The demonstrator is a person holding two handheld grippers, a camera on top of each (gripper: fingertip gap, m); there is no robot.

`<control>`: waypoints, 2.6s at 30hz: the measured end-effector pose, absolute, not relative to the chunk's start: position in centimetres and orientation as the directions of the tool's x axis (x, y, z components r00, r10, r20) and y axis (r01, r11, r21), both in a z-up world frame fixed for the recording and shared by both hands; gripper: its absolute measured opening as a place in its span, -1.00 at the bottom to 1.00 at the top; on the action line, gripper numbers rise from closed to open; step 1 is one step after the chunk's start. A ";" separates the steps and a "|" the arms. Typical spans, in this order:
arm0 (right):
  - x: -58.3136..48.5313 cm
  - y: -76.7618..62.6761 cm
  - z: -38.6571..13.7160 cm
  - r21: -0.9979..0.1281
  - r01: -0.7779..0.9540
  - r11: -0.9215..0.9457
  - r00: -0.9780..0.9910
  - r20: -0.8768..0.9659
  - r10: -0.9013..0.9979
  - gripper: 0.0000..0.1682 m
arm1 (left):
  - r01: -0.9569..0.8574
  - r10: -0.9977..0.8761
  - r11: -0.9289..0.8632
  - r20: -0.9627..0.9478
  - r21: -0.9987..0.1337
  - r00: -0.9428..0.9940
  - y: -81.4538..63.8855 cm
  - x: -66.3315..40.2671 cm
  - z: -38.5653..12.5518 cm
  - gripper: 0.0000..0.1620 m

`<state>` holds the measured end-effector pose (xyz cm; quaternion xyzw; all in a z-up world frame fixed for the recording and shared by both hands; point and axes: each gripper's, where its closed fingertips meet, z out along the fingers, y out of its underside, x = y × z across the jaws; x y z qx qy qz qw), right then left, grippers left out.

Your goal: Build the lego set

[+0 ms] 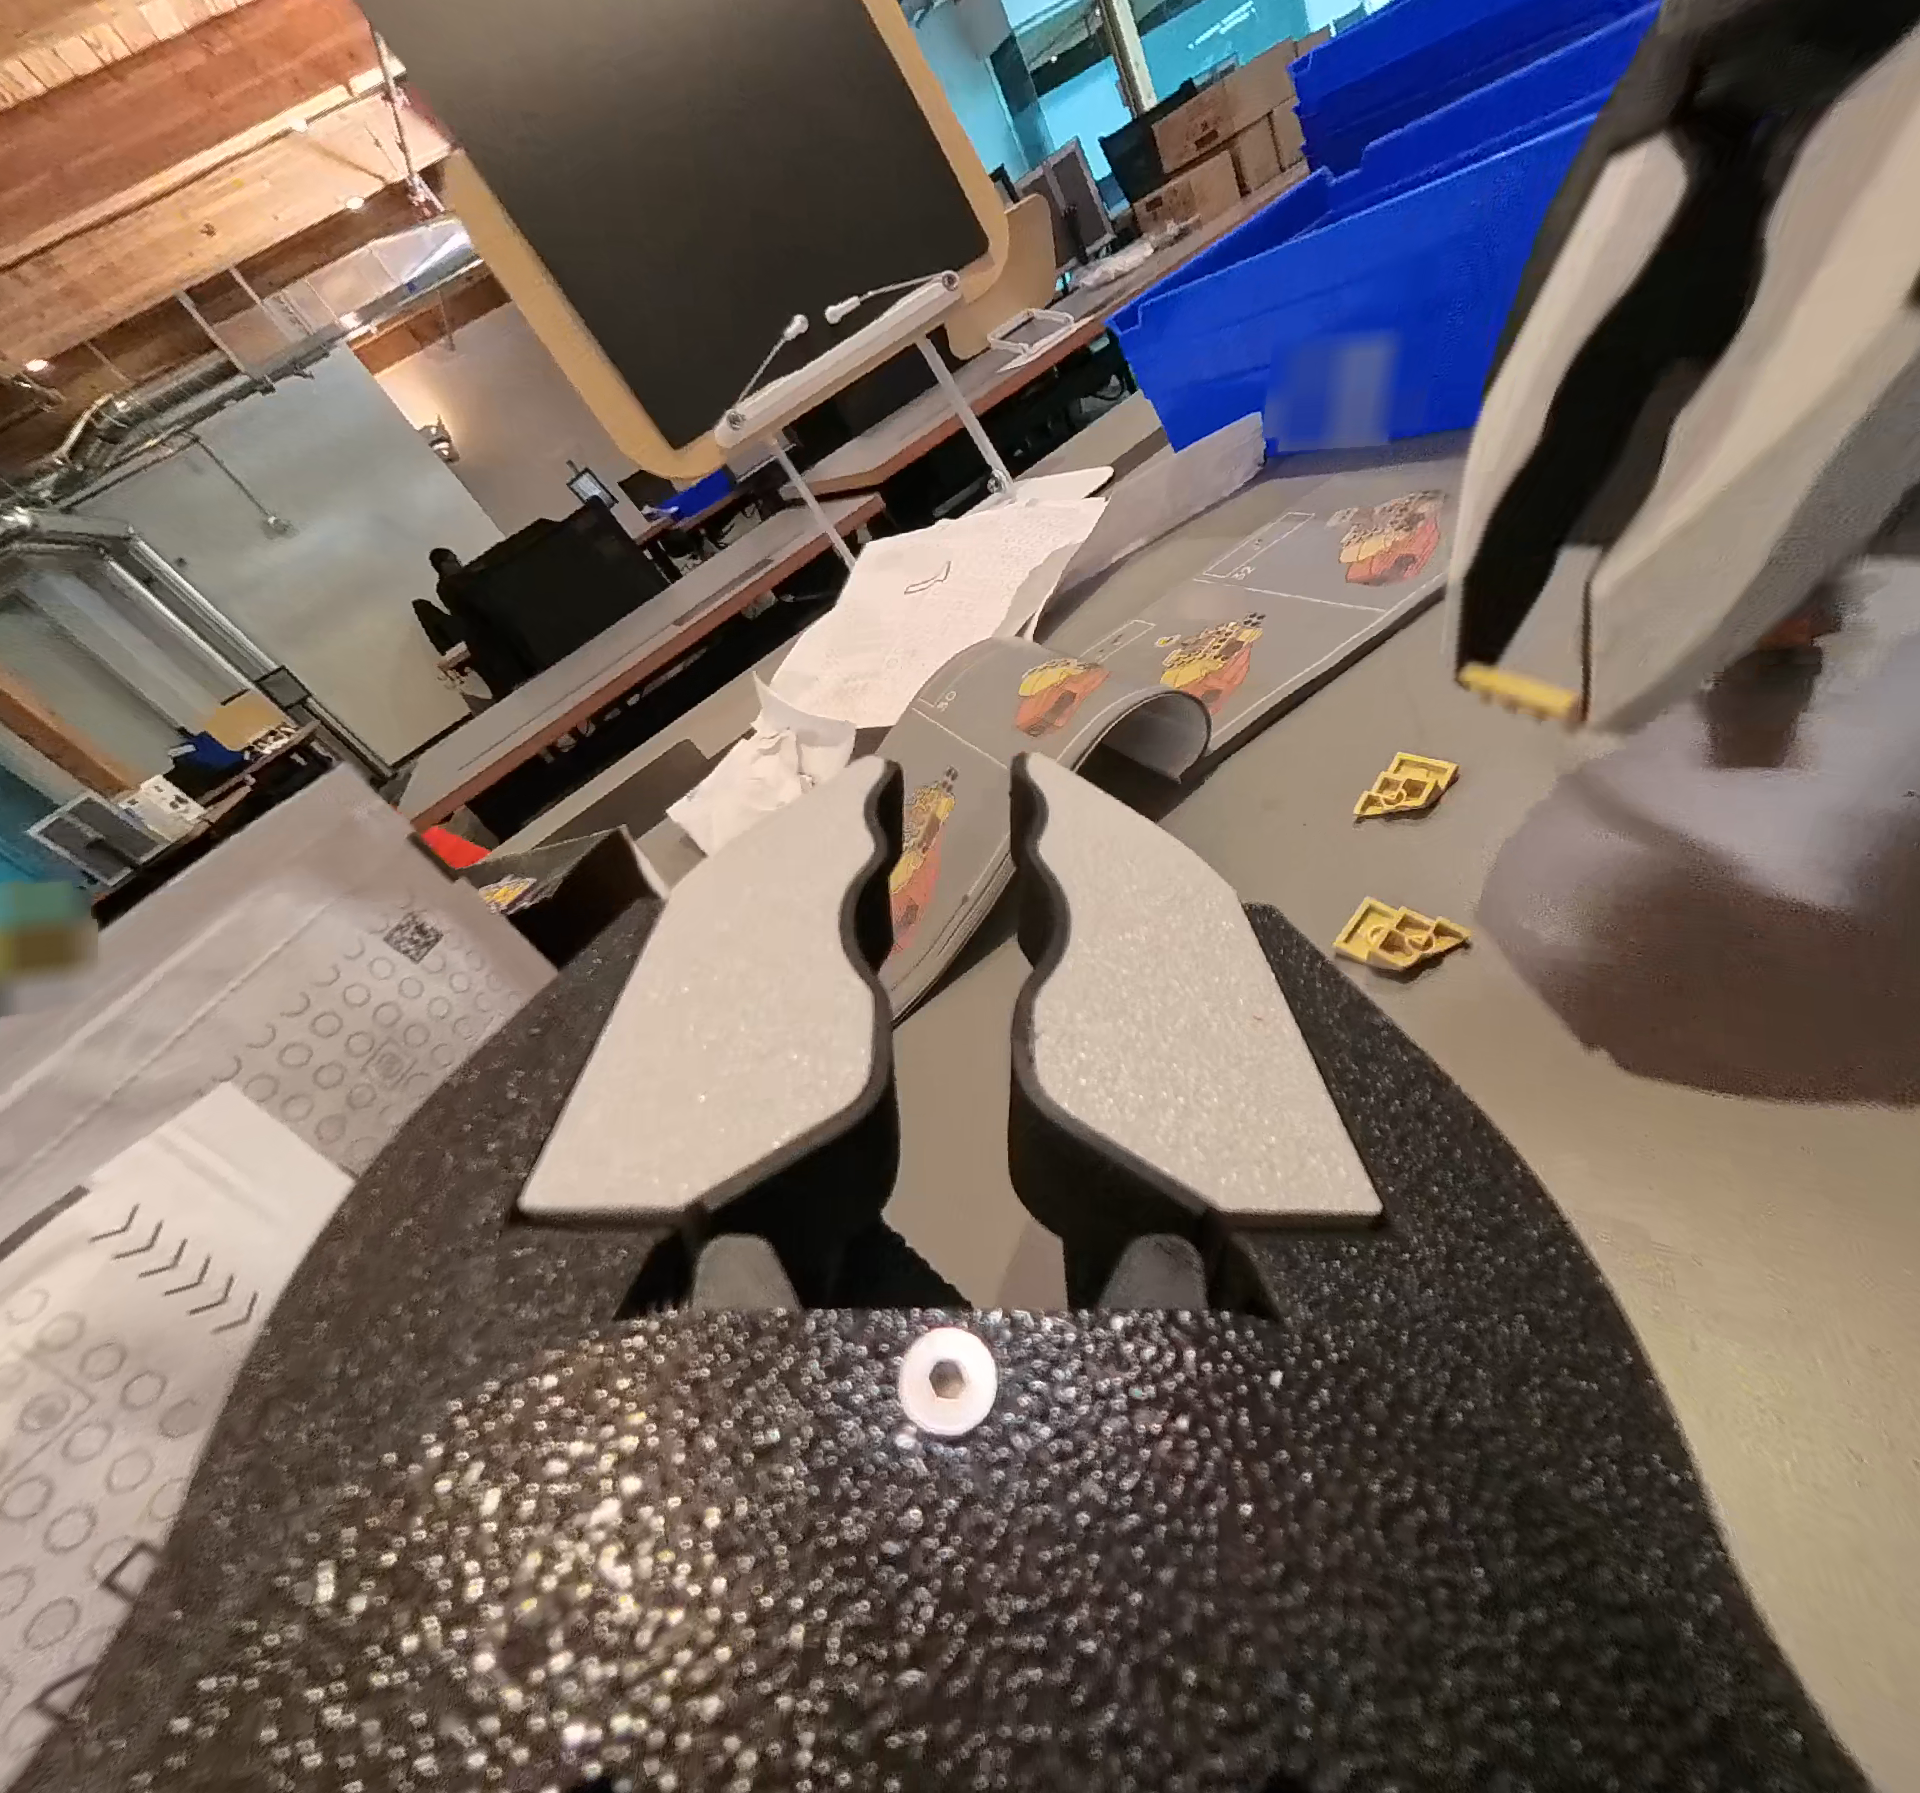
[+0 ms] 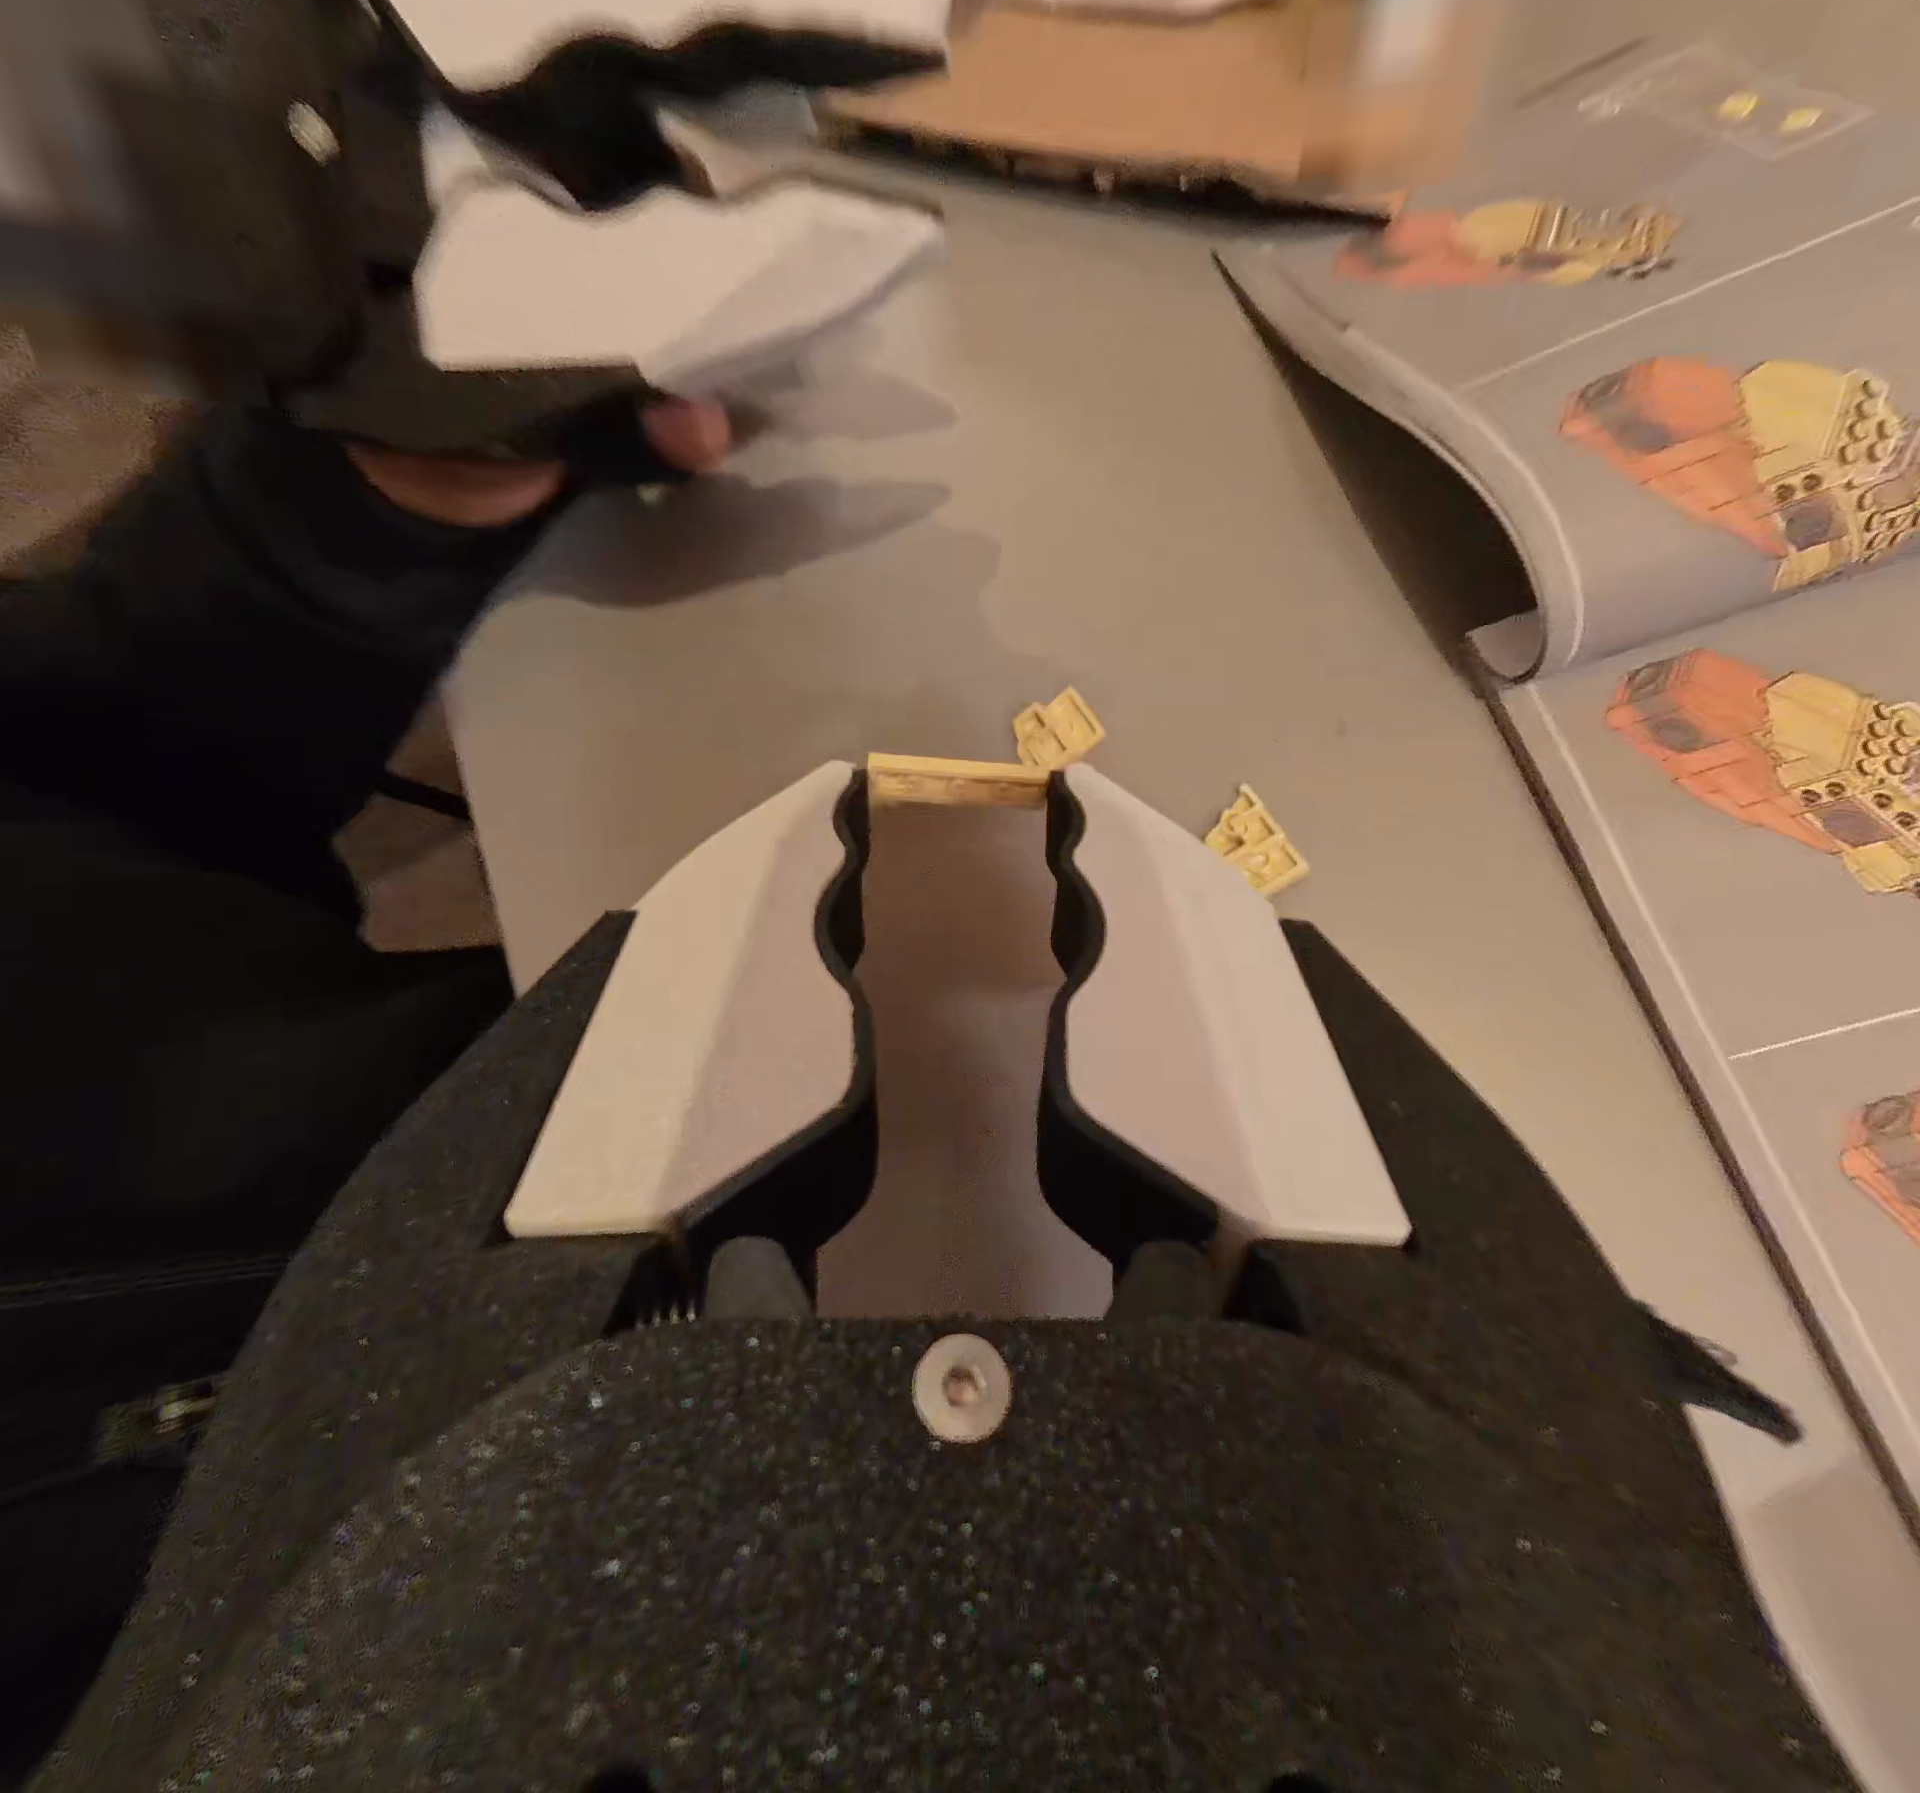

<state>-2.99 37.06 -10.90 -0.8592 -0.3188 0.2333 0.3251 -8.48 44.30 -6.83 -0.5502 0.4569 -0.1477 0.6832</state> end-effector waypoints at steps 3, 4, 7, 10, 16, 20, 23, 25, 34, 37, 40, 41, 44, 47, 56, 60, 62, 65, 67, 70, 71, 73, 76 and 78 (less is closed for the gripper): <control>-3.1 37.1 -12.6 -0.653 0.480 -0.586 0.698 -0.121 0.706 -0.61 | -0.270 -0.718 0.339 -0.433 -0.901 0.544 44.2 -9.0 -6.6 -0.77; -3.1 37.0 -13.0 -0.639 0.498 -0.587 0.699 -0.106 0.708 -0.61 | -0.260 -0.723 0.336 -0.425 -0.905 0.545 44.2 -9.1 -6.5 -0.77; -2.9 37.1 -14.0 -0.605 0.536 -0.589 0.706 -0.062 0.706 -0.61 | -0.246 -0.727 0.338 -0.418 -0.908 0.545 44.1 -9.2 -6.3 -0.77; -2.6 36.9 -15.0 -0.575 0.563 -0.594 0.707 -0.037 0.706 -0.61 | -0.251 -0.722 0.347 -0.428 -0.904 0.543 44.0 -9.1 -6.3 -0.77; -2.5 36.3 -16.3 -0.542 0.586 -0.602 0.702 -0.032 0.712 -0.60 | -0.256 -0.724 0.348 -0.432 -0.902 0.537 43.9 -9.1 -6.4 -0.76; -2.5 36.2 -16.3 -0.556 0.572 -0.603 0.702 -0.049 0.711 -0.53 | -0.261 -0.724 0.346 -0.433 -0.901 0.537 43.9 -9.1 -6.5 -0.77; -2.6 36.0 -15.7 -0.586 0.559 -0.586 0.697 -0.051 0.715 -0.46 | -0.265 -0.724 0.343 -0.433 -0.901 0.537 44.0 -9.1 -6.6 -0.77; -2.5 35.7 -14.6 -0.624 0.542 -0.563 0.693 -0.047 0.719 -0.43 | -0.267 -0.724 0.339 -0.432 -0.902 0.538 44.1 -9.1 -6.6 -0.77; 3.8 35.2 -7.8 -0.885 0.205 -0.417 0.801 -0.093 0.591 -0.28 | -0.284 -0.801 0.337 -0.432 -0.898 0.414 42.0 -7.1 -7.9 -0.75; 6.6 35.1 -7.2 -0.916 0.139 -0.375 0.842 -0.090 0.532 -0.27 | -0.352 -0.824 0.312 -0.436 -0.882 0.363 40.9 -6.0 -9.1 -0.74; 8.7 35.0 -7.7 -0.923 0.153 -0.354 0.867 -0.047 0.496 -0.30 | -0.420 -0.847 0.285 -0.431 -0.862 0.310 39.9 -5.0 -10.3 -0.72; 9.2 34.9 -7.8 -0.927 0.155 -0.343 0.869 -0.037 0.493 -0.33 | -0.439 -0.858 0.273 -0.423 -0.856 0.291 39.5 -4.7 -10.7 -0.71; 10.4 34.6 -8.3 -0.932 0.142 -0.333 0.867 -0.045 0.496 -0.42 | -0.485 -0.894 0.225 -0.377 -0.845 0.241 38.5 -4.3 -11.7 -0.70; 11.2 33.8 -8.5 -0.940 0.126 -0.317 0.858 -0.057 0.510 -0.50 | -0.523 -0.934 0.173 -0.307 -0.834 0.181 37.0 -3.7 -12.6 -0.69; 12.0 31.2 -10.3 -0.940 0.116 -0.321 0.851 -0.073 0.520 -0.55 | -0.672 -0.965 0.083 -0.227 -0.736 0.129 35.4 -1.5 -15.2 -0.71; 11.6 30.7 -10.5 -0.936 0.157 -0.316 0.841 -0.041 0.539 -0.57 | -0.729 -0.963 0.051 -0.226 -0.683 0.144 35.5 -1.4 -16.3 -0.72; 11.3 30.6 -10.6 -0.935 0.166 -0.315 0.830 -0.039 0.556 -0.58 | -0.730 -0.966 0.035 -0.212 -0.682 0.151 35.4 -1.1 -16.3 -0.74; 11.1 30.6 -10.8 -0.930 0.166 -0.327 0.817 -0.056 0.574 -0.59 | -0.739 -0.966 0.004 -0.193 -0.674 0.170 35.3 -0.9 -16.5 -0.84; 11.0 30.5 -10.8 -0.930 0.167 -0.328 0.808 -0.061 0.586 -0.59 | -0.745 -0.970 -0.018 -0.169 -0.667 0.174 35.0 -0.9 -16.7 -1.00; 10.7 30.3 -10.9 -0.927 0.183 -0.327 0.796 -0.055 0.603 -0.60 | -0.744 -0.966 -0.073 -0.137 -0.665 0.217 35.3 -1.0 -16.8 -1.00; 10.7 30.3 -10.9 -0.926 0.191 -0.324 0.794 -0.048 0.605 -0.60 | -0.742 -0.966 -0.089 -0.125 -0.665 0.228 35.3 -1.1 -16.8 -1.00; 10.5 30.3 -11.0 -0.925 0.205 -0.320 0.792 -0.035 0.609 -0.60 | -0.739 -0.964 -0.105 -0.113 -0.666 0.239 35.4 -1.1 -16.9 -1.00; 10.4 30.2 -11.0 -0.926 0.216 -0.310 0.789 -0.021 0.614 -0.60 | -0.732 -0.962 -0.094 -0.130 -0.674 0.242 35.4 -1.0 -16.7 -1.00; 10.4 30.1 -10.9 -0.927 0.214 -0.308 0.788 -0.022 0.615 -0.60 | -0.705 -0.959 -0.101 -0.120 -0.702 0.258 35.5 -0.9 -16.2 -1.00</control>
